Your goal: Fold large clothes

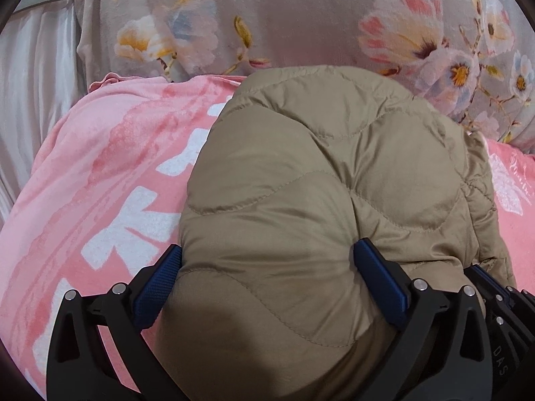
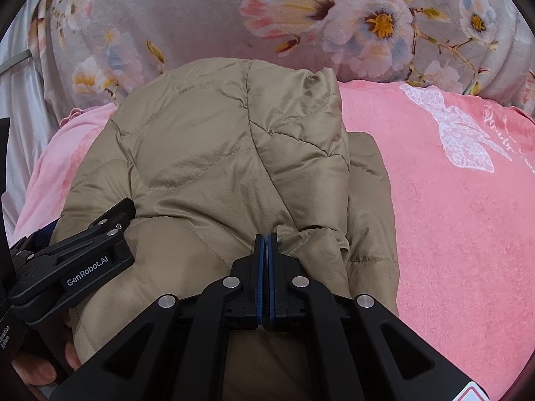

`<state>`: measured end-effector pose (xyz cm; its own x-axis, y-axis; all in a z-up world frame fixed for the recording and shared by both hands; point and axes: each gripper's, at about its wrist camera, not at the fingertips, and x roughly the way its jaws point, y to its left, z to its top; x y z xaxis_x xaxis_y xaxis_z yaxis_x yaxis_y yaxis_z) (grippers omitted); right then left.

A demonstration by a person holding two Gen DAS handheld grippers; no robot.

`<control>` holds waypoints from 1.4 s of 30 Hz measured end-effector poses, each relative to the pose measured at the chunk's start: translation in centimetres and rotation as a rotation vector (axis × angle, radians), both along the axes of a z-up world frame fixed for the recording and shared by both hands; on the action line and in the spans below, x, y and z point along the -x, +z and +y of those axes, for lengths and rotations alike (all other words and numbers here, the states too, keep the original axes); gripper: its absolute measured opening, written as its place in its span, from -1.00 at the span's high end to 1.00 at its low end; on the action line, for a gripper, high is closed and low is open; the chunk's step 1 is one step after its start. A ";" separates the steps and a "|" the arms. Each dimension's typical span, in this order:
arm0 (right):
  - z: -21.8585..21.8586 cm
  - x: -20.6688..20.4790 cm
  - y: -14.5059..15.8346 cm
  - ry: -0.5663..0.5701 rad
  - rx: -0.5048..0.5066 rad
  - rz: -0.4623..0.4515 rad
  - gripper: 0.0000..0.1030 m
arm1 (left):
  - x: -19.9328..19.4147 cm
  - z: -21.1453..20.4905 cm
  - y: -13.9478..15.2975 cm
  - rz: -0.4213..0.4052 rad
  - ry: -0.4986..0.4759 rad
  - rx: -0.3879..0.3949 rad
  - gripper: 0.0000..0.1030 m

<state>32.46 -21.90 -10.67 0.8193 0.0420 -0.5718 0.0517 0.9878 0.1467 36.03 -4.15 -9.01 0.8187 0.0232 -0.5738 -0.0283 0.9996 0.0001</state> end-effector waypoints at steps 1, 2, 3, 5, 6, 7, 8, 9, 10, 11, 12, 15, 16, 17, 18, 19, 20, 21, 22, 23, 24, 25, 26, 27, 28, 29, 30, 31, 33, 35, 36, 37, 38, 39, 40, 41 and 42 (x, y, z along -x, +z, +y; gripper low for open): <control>-0.2 0.6 0.3 -0.002 -0.004 -0.017 0.99 | 0.5 0.3 0.3 -0.003 -0.006 0.010 -0.91; -0.3 1.3 0.5 -0.008 0.002 -0.024 0.93 | 1.1 0.6 0.5 -0.004 -0.010 0.016 -0.91; -0.2 2.9 1.0 -0.015 0.011 -0.045 0.85 | 2.3 0.9 1.0 -0.016 -0.011 0.020 -0.91; 0.1 5.7 1.5 -0.031 0.036 -0.083 0.39 | 4.9 1.3 1.6 -0.045 -0.009 0.011 -0.91; 0.3 7.4 1.5 -0.036 0.054 -0.099 0.28 | 6.5 1.3 1.7 -0.055 -0.023 0.003 -0.91; 0.5 9.0 1.5 -0.038 0.072 -0.108 0.22 | 8.4 1.2 1.8 -0.069 -0.035 -0.014 -0.91; 0.6 10.5 1.3 -0.041 0.084 -0.111 0.20 | 9.4 1.1 1.8 -0.079 -0.039 -0.025 -0.91; 0.7 11.8 1.0 -0.045 0.086 -0.108 0.18 | 11.1 0.9 1.5 -0.086 -0.043 -0.046 -0.91; 0.7 12.8 0.7 -0.045 0.081 -0.102 0.15 | 12.4 0.6 1.2 -0.082 -0.045 -0.060 -0.91; 0.6 14.3 0.1 -0.042 0.067 -0.089 0.13 | 13.6 0.3 0.9 -0.078 -0.052 -0.072 -0.91; 0.6 15.5 -0.4 -0.044 0.058 -0.073 0.12 | 15.1 0.0 0.4 -0.070 -0.059 -0.086 -0.91; 0.4 18.5 -0.6 -0.060 0.038 -0.066 -0.09 | 18.5 -0.6 -0.1 -0.052 -0.063 -0.088 -0.91; 0.4 19.5 -0.6 -0.066 0.040 -0.072 -0.12 | 19.4 -0.5 0.0 -0.058 -0.062 -0.068 -0.91; 0.6 20.1 -0.8 -0.067 0.046 -0.075 -0.14 | 20.2 -0.5 0.0 -0.059 -0.055 -0.054 -0.91; 0.9 20.9 -1.0 -0.070 0.060 -0.072 -0.16 | 20.9 -0.5 -0.1 -0.059 -0.051 -0.051 -0.91; 1.2 21.6 -1.3 -0.072 0.070 -0.060 -0.20 | 21.5 -0.6 -0.3 -0.055 -0.049 -0.054 -0.91; 1.5 22.2 -1.5 -0.071 0.071 -0.054 -0.21 | 22.1 -0.8 -0.6 -0.040 -0.049 -0.065 -0.91; 1.8 23.0 -1.6 -0.069 0.070 -0.053 -0.23 | 22.5 -0.8 -0.8 -0.028 -0.050 -0.065 -0.91; 2.0 23.5 -1.7 -0.070 0.072 -0.054 -0.27 | 23.0 -0.8 -1.0 -0.014 -0.055 -0.055 -0.91; 2.1 23.9 -1.8 -0.069 0.077 -0.053 -0.29 | 23.4 -0.7 -1.1 -0.008 -0.051 -0.051 -0.91; 2.3 24.3 -2.0 -0.072 0.083 -0.049 -0.30 | 23.8 -0.6 -1.2 -0.002 -0.041 -0.048 -0.91; 2.4 24.7 -2.1 -0.072 0.085 -0.043 -0.30 | 24.1 -0.4 -1.2 -0.001 -0.041 -0.041 -0.91; 2.4 25.0 -2.2 -0.074 0.085 -0.040 -0.30 | 24.4 -0.2 -1.2 -0.002 -0.041 -0.030 -0.91; 2.4 25.2 -2.2 -0.078 0.087 -0.039 -0.30 | 24.7 -0.1 -1.3 -0.002 -0.038 -0.024 -0.91; 2.5 25.5 -2.2 -0.083 0.089 -0.040 -0.30 | 25.1 0.0 -1.4 0.001 -0.036 -0.019 -0.91; 2.6 25.8 -2.3 -0.087 0.090 -0.044 -0.30 | 25.3 0.0 -1.5 0.003 -0.036 -0.018 -0.91; 2.7 26.0 -2.3 -0.091 0.093 -0.047 -0.30 | 25.6 0.0 -1.5 0.006 -0.037 -0.019 -0.90; 2.8 26.2 -2.3 -0.096 0.097 -0.049 -0.30 | 25.9 0.0 -1.6 0.008 -0.035 -0.023 -0.90; 2.8 26.4 -2.3 -0.100 0.098 -0.053 -0.30 | 26.1 0.0 -1.5 0.002 -0.035 -0.023 -0.91; 2.9 26.5 -2.3 -0.101 0.101 -0.051 -0.30 | 26.1 0.1 -1.6 0.003 -0.030 -0.022 -0.90; 2.9 26.4 -2.4 -0.101 0.102 -0.045 -0.30 | 26.0 0.1 -1.6 0.007 -0.030 -0.023 -0.90; 2.9 26.2 -2.4 -0.101 0.102 -0.037 -0.30 | 25.9 0.1 -1.7 0.013 -0.029 -0.024 -0.90; 2.8 26.1 -2.5 -0.099 0.099 -0.033 -0.30 | 25.8 0.1 -1.7 0.016 -0.030 -0.024 -0.90; 2.8 26.1 -2.5 -0.099 0.097 -0.030 -0.30 | 25.8 0.1 -1.7 0.017 -0.031 -0.025 -0.90; 2.8 26.1 -2.5 -0.101 0.097 -0.030 -0.30 | 25.9 0.0 -1.7 0.015 -0.030 -0.029 -0.90; 2.8 26.1 -2.5 -0.103 0.096 -0.031 -0.30 | 25.9 0.0 -1.7 0.013 -0.029 -0.032 -0.90; 2.8 26.1 -2.5 -0.104 0.096 -0.031 -0.30 | 26.0 0.0 -1.7 0.012 -0.029 -0.034 -0.90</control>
